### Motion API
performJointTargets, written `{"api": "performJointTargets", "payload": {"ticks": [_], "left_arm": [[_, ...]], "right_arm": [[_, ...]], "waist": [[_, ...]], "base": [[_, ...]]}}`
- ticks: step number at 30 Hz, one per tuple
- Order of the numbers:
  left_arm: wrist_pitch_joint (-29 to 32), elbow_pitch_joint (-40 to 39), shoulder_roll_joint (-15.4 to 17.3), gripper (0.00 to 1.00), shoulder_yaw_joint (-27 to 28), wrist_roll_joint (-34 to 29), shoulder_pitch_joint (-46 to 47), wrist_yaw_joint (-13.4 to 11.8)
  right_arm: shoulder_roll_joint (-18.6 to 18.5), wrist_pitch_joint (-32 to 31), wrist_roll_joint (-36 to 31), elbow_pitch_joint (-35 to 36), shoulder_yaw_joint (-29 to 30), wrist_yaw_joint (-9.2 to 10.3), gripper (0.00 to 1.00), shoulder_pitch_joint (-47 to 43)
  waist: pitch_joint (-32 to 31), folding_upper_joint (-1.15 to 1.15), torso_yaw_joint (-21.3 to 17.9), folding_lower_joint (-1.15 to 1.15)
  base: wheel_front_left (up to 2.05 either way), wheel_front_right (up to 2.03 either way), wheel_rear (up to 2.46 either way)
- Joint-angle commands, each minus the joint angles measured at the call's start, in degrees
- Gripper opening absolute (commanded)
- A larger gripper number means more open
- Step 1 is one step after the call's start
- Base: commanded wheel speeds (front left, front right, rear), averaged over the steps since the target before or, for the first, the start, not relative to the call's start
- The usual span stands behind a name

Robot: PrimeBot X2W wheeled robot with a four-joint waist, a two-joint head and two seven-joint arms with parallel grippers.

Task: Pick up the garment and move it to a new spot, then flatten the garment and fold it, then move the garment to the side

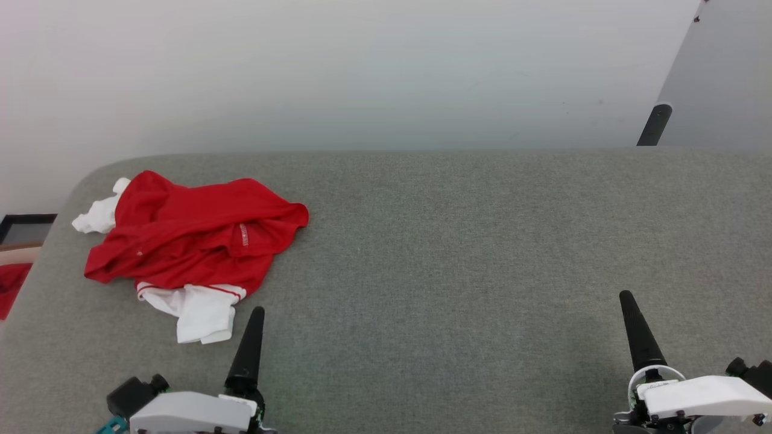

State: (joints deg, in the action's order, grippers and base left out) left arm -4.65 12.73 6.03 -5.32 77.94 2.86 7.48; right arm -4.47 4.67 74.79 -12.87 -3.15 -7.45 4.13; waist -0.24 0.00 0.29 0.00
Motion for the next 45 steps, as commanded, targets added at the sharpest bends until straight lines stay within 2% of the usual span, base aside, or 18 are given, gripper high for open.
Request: {"api": "performJointTargets", "payload": {"ticks": [1, 15, 16, 27, 37, 45], "left_arm": [[-0.56, -0.44, 0.50, 1.00, -0.33, -2.39, 1.25, -0.26], [-3.00, -1.17, -0.57, 1.00, 1.27, -23.10, 0.52, -1.80], [-3.00, -1.17, -0.57, 1.00, 1.27, -23.10, 0.52, -1.80], [-4.65, -3.24, -1.43, 1.00, 3.57, -38.52, -0.21, -2.27], [-6.09, -5.50, -1.88, 1.00, 5.32, -49.80, -0.81, -1.36], [-7.08, -6.82, -2.44, 1.00, 5.54, -55.99, -1.47, -0.88]], "right_arm": [[-0.42, 0.62, -2.60, 0.84, -0.31, -0.03, 1.00, 1.54], [-0.30, 3.02, -24.49, 0.87, -0.10, -0.04, 1.00, 1.44], [-0.30, 3.02, -24.49, 0.87, -0.10, -0.04, 1.00, 1.44], [0.52, 4.67, -40.58, 1.53, 1.70, -0.04, 1.00, 0.70], [1.21, 6.09, -49.79, 1.89, 2.60, -0.04, 1.00, 0.22], [1.45, 7.09, -56.17, 2.04, 3.08, -0.04, 1.00, 0.10]], "waist": [[-0.04, 0.00, 0.02, 0.00], [-0.39, 0.00, 0.20, 0.00], [-0.39, 0.00, 0.20, 0.00], [-0.71, 0.00, 0.33, 0.00], [-0.80, 0.00, 0.41, 0.00], [-0.83, 0.00, 0.49, 0.00]], "base": [[0.00, 0.00, 0.00], [0.00, 0.00, 0.00], [0.00, 0.00, 0.00], [0.00, 0.00, 0.00], [0.00, 0.00, 0.00], [0.00, 0.00, 0.00]]}}
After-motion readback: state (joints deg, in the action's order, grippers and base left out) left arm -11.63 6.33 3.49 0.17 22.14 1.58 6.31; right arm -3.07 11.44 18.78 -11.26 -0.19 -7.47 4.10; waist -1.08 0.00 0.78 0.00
